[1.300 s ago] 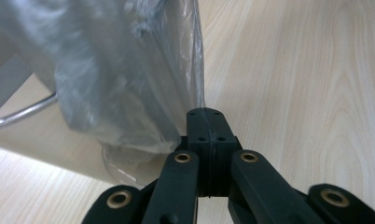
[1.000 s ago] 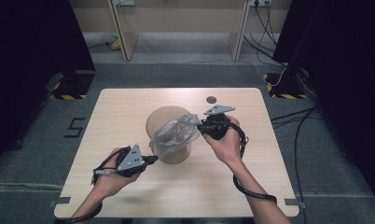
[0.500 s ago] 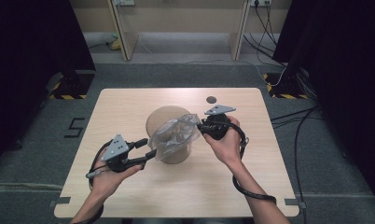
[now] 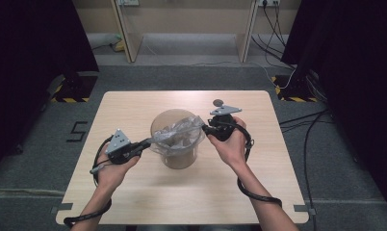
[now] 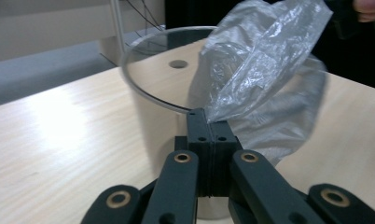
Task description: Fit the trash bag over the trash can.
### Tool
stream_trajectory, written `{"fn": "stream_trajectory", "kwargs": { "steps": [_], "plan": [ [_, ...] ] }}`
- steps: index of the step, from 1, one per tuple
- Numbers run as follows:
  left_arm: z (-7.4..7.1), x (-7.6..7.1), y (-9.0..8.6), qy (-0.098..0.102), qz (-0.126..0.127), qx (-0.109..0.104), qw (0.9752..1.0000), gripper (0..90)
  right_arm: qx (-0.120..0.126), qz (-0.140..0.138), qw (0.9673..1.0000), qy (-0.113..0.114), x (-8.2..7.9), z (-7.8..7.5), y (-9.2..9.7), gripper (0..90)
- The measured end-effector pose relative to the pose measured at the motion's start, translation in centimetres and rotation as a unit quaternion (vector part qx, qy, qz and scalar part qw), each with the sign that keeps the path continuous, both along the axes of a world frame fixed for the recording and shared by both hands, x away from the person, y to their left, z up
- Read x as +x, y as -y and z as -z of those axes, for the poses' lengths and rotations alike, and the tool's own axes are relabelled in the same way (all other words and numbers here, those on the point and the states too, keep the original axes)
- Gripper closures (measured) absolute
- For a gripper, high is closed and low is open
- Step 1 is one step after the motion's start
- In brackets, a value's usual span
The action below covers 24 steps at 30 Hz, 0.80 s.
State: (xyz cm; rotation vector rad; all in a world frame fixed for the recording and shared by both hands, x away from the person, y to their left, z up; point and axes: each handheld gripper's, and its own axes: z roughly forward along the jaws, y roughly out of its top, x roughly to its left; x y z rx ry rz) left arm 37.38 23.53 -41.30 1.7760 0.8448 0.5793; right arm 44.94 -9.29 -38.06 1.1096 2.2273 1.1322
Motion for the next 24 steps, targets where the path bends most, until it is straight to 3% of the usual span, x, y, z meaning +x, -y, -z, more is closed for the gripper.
{"fn": "stream_trajectory", "kwargs": {
  "steps": [4,10,19,21,24],
  "plan": [
    [0.0,0.9,-0.2,0.005,-0.010,0.005,0.9999,89.7,-0.005,0.000,1.0000,-0.001,0.1,0.0,-0.1,63.2],
    [-0.1,0.6,0.1,0.014,-0.012,0.009,0.9998,89.6,-0.011,-0.006,0.9999,0.011,-0.9,-0.7,0.4,60.9],
    [-0.5,0.8,0.2,0.019,-0.015,0.023,0.9994,89.6,-0.020,-0.039,0.9989,0.020,-2.7,-2.1,0.7,56.2],
    [-0.6,0.9,0.3,0.019,-0.016,0.025,0.9994,89.6,-0.023,-0.043,0.9985,0.025,-2.9,-2.4,0.6,57.4],
    [-0.7,1.2,0.3,0.019,-0.018,0.025,0.9993,89.6,-0.027,-0.052,0.9980,0.022,-2.6,-2.5,0.4,67.9]
  ]
}}
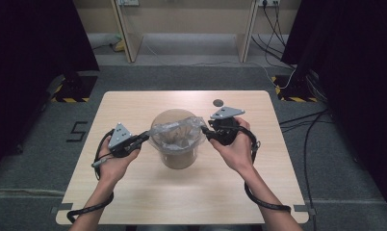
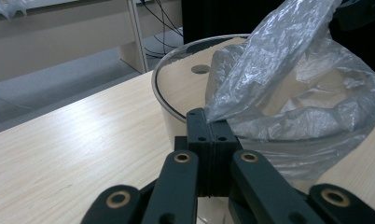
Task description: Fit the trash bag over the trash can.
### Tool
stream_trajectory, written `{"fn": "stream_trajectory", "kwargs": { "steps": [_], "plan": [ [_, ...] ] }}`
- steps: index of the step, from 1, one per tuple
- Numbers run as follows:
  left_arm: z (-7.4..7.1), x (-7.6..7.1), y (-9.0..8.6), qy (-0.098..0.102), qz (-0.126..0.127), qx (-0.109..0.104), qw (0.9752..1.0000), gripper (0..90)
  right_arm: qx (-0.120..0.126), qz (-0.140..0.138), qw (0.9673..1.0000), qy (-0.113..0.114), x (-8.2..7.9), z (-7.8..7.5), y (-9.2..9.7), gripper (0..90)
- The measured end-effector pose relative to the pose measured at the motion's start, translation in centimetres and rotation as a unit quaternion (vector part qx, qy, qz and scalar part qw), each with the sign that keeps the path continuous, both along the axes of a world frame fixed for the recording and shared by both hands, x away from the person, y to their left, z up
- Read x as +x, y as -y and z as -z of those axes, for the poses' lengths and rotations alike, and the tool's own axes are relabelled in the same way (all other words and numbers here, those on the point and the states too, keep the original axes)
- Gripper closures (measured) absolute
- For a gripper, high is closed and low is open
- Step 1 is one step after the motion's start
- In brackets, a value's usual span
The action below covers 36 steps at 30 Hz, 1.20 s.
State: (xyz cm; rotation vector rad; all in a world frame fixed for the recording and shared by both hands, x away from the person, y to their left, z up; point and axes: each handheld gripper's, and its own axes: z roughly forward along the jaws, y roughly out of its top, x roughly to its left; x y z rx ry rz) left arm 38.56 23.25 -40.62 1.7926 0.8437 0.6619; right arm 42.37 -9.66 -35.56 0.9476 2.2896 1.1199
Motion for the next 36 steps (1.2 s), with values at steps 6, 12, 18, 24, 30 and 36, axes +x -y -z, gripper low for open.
{"fn": "stream_trajectory", "kwargs": {
  "steps": [6,12,18,24,30,36],
  "plan": [
    [-0.1,1.0,0.1,0.001,-0.004,0.007,1.0000,89.6,-0.002,-0.007,0.9998,-0.017,1.4,1.3,-0.6,83.8],
    [-0.3,1.5,0.1,0.002,-0.007,0.009,0.9999,89.6,0.003,0.002,0.9999,-0.013,2.3,1.7,-0.7,88.8],
    [-0.6,1.7,0.0,0.002,-0.005,0.013,0.9999,89.2,-0.003,0.004,0.9999,-0.014,2.9,1.7,-1.0,87.2],
    [-1.2,0.5,-1.1,0.011,0.018,0.017,0.9996,72.4,0.003,0.006,0.9999,-0.008,2.5,1.3,-0.6,84.0],
    [-2.0,-0.7,-1.7,0.009,0.044,0.009,0.9990,64.8,0.006,0.006,1.0000,-0.006,2.1,0.8,-0.5,76.4],
    [-2.7,-1.1,-1.5,0.010,0.068,-0.006,0.9976,63.7,0.003,-0.002,1.0000,-0.001,1.6,0.0,-0.6,66.5]
  ]
}}
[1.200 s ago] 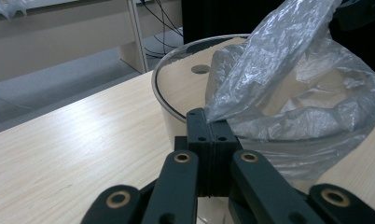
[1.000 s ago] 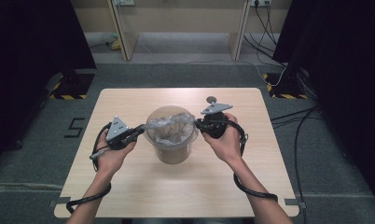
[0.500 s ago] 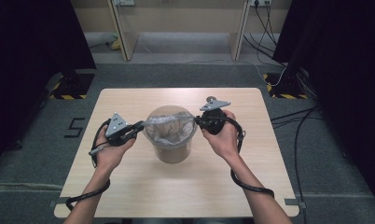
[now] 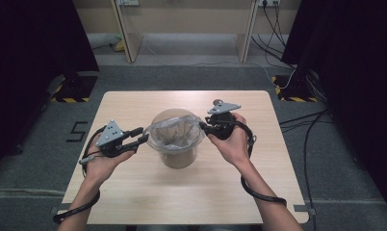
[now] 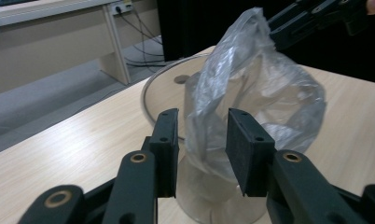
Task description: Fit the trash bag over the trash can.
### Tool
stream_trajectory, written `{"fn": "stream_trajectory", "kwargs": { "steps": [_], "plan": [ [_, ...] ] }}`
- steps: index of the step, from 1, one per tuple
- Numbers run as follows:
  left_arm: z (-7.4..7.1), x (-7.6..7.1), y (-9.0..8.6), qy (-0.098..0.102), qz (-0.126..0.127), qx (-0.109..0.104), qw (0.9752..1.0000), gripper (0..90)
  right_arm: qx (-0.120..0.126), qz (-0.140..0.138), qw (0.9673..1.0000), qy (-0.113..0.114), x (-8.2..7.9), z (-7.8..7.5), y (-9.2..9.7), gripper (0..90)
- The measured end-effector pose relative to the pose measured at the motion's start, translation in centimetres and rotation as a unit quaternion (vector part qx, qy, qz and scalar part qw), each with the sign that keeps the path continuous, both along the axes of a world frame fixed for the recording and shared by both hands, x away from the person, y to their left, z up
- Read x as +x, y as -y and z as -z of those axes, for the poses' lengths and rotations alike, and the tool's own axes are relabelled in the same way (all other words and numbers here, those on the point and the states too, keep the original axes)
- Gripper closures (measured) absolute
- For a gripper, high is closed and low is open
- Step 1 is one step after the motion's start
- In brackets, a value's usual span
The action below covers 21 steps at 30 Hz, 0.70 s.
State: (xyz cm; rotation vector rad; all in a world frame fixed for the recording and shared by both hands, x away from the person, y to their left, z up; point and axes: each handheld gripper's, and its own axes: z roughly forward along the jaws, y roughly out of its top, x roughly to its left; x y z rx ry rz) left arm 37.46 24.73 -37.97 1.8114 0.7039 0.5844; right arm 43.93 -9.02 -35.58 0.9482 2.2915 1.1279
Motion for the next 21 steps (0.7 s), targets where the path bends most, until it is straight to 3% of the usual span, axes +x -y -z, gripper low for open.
{"fn": "stream_trajectory", "kwargs": {
  "steps": [7,14,21],
  "plan": [
    [-0.4,0.2,0.3,0.000,0.007,0.009,0.9999,66.2,-0.003,-0.014,0.9999,0.005,0.0,-0.6,-0.5,66.3],
    [0.1,2.3,0.4,-0.024,0.005,0.030,0.9993,89.3,-0.003,-0.020,0.9997,-0.014,1.1,0.2,-0.9,83.1],
    [0.3,4.2,0.5,-0.031,-0.018,0.037,0.9987,89.8,0.008,-0.007,0.9999,-0.013,1.9,0.5,-0.9,87.1]
  ]
}}
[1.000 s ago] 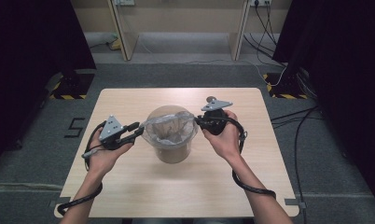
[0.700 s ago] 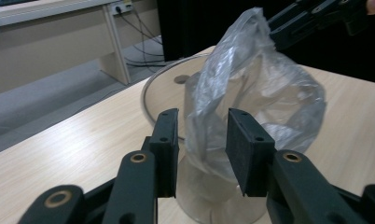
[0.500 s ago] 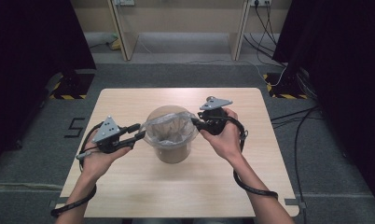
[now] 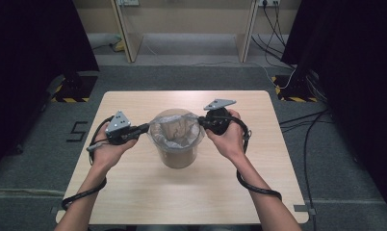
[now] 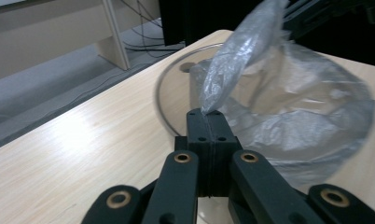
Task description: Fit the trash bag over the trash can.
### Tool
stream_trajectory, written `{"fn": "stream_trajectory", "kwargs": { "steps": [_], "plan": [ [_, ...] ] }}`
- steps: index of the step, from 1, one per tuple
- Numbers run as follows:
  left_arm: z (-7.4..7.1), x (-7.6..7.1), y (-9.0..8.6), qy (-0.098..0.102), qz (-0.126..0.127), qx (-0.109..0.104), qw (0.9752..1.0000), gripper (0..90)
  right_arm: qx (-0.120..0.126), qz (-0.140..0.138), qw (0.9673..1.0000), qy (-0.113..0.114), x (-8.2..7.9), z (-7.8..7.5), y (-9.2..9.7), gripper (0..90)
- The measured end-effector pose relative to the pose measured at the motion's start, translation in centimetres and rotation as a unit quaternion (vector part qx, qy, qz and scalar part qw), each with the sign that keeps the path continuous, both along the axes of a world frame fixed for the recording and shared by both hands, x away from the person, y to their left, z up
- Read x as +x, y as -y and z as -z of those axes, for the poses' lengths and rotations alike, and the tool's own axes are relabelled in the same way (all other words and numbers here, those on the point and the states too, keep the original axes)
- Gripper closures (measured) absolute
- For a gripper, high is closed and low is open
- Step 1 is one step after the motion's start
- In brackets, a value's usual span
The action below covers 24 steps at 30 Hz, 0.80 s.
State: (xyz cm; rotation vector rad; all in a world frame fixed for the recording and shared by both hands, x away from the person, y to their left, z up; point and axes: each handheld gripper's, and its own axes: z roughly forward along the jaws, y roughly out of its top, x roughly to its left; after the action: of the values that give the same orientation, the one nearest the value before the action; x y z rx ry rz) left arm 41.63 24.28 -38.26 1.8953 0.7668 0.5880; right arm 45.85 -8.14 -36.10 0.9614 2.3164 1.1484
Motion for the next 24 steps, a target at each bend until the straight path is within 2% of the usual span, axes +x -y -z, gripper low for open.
{"fn": "stream_trajectory", "kwargs": {
  "steps": [9,16,19,24],
  "plan": [
    [0.6,1.7,0.1,-0.003,-0.018,0.008,0.9998,89.8,0.007,0.017,0.9998,0.006,0.8,0.9,0.3,88.1],
    [0.7,2.2,-0.1,-0.003,-0.028,0.008,0.9996,89.7,-0.002,0.021,0.9998,-0.003,1.2,1.7,0.5,86.3],
    [0.6,2.2,0.0,-0.001,-0.029,0.014,0.9995,89.7,0.000,0.020,0.9998,0.002,1.0,1.3,0.5,82.7],
    [0.5,2.3,0.3,0.004,-0.028,0.020,0.9994,89.7,0.009,0.010,0.9997,0.022,0.2,-0.4,0.4,69.1]
  ]
}}
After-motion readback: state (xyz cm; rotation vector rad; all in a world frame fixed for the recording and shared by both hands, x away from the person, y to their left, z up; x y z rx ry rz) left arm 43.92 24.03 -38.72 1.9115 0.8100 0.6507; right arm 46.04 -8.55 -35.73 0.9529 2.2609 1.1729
